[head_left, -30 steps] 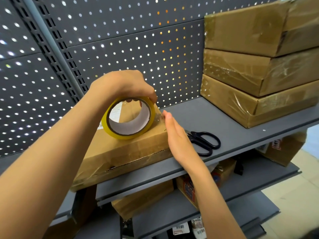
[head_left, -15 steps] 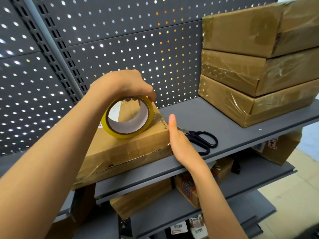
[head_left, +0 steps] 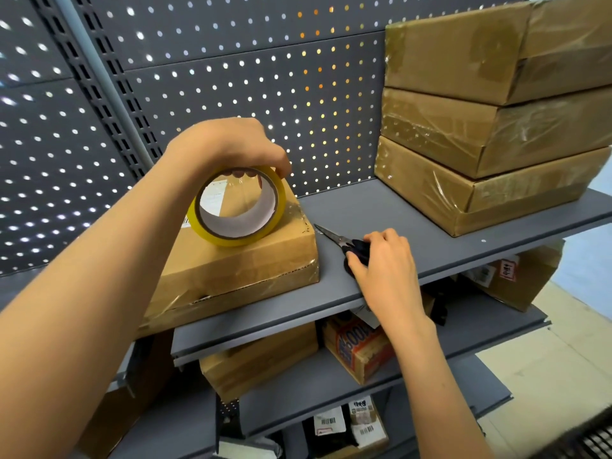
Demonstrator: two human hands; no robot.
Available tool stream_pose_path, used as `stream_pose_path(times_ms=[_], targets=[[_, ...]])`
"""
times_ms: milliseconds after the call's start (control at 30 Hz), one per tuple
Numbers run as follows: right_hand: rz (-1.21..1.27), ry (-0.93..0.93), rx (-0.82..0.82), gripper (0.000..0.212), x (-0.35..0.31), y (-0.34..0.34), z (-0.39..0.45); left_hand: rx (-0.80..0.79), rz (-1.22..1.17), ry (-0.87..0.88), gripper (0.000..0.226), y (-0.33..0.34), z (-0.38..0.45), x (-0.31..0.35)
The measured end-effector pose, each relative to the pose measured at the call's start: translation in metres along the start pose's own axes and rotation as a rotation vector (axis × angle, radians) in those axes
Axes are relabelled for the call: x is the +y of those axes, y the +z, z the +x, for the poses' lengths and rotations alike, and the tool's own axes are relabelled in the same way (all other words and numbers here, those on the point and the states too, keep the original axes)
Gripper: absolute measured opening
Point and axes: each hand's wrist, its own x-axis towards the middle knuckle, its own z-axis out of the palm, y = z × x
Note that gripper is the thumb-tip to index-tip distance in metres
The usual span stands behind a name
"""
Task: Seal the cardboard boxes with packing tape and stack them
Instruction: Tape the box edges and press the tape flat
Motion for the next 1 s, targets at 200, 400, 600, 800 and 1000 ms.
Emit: stream_pose_path(times_ms=[200,400,600,800,1000], targets=[[-0.061,0.026,-0.063,0.034,0.002,-0.007,0.001,0.006,0.000,-0.028,0.035,0.001,0.001,-0.001],[-0.134,-0.006,-0.096,0.029,0.003,-0.011,0.001,-0.001,-0.002,-0.048,0.033,0.002,0.003,0.001],[-0.051,-0.024,-0.008,0.032,-0.002,-0.033,-0.012,-0.008,-0.018,-0.045,0.035,0.000,0.001,0.002],[0.080,-0.031,0.147,0.031,-0.017,-0.049,-0.031,-0.004,-0.015,-0.013,0.036,-0.001,-0.003,0.000],[0.028,-0.016,0.178,0.031,-0.023,-0.055,-0.060,0.004,-0.023,0.018,0.036,-0.002,-0.011,0.002]])
